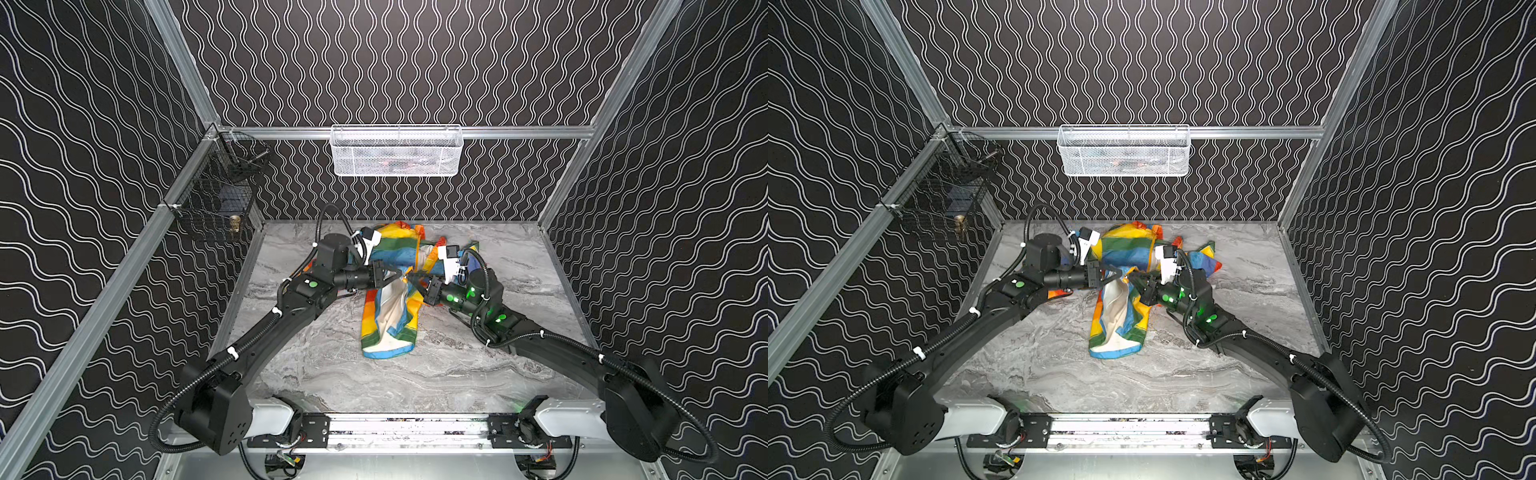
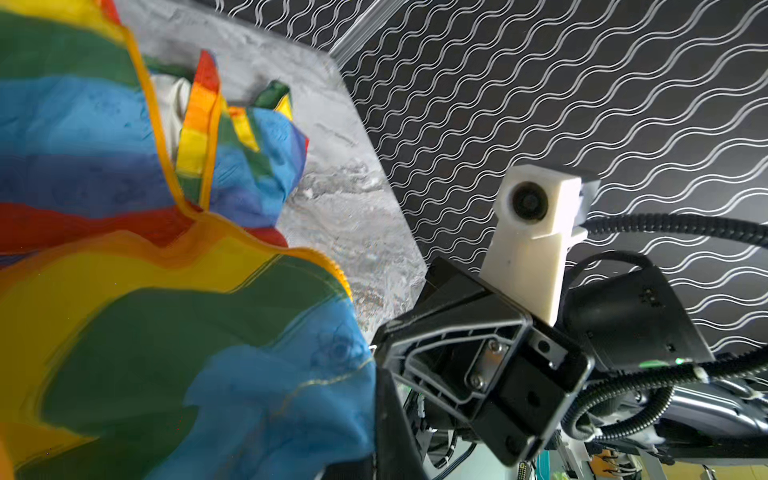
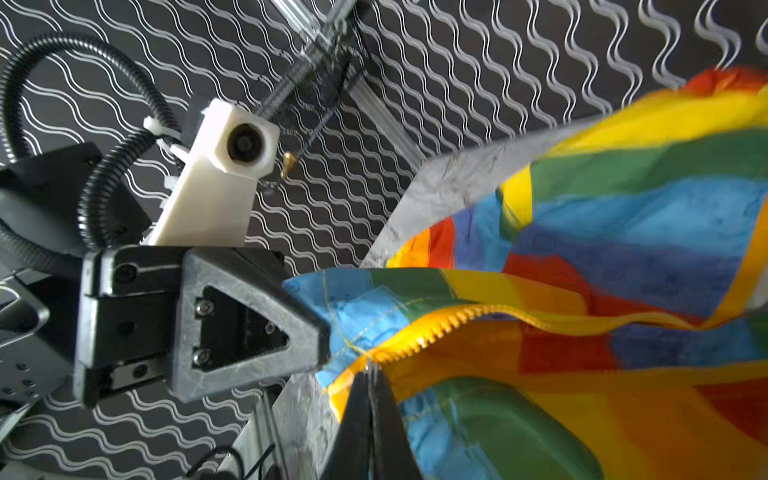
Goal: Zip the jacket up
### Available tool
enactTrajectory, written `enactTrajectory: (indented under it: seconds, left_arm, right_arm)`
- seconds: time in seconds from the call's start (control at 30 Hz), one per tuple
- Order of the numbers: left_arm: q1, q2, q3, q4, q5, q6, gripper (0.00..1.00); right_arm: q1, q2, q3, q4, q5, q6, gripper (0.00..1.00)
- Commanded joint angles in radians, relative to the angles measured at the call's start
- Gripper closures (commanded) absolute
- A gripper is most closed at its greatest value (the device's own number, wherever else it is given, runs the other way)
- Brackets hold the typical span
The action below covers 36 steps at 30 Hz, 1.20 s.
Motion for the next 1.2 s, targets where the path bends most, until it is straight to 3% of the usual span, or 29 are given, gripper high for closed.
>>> enactTrajectory:
  seconds: [0.0, 0.23, 0.57, 0.83, 1.17]
  left_arm:
    - [0.004, -0.024, -0.029, 0.045, 0.016, 0.017, 1.00]
    - [0.005, -0.051, -0.111, 0.073, -0.004, -0.024, 1.00]
    - [0.006, -0.100, -0.190, 0.062, -0.050, -0.068, 1.00]
    - [0.010, -0.174, -0.258, 0.012, -0.120, -0.140, 1.00]
    - [0.010, -0.308, -0.452, 0.082, -0.179, -0.286, 0.99]
  right_arm:
    - [-0.002, 0.016, -0.027, 0.024, 0.026, 0.025, 1.00]
    - [-0.001, 0.068, -0.036, 0.017, 0.048, 0.029, 1.00]
    - [0.005, 0.109, -0.025, 0.029, -0.040, 0.049, 1.00]
    - [0.058, 0.149, -0.042, 0.062, -0.083, 0.100, 1.00]
    - [0.108, 0.236, -0.046, 0.085, -0.094, 0.143, 1.00]
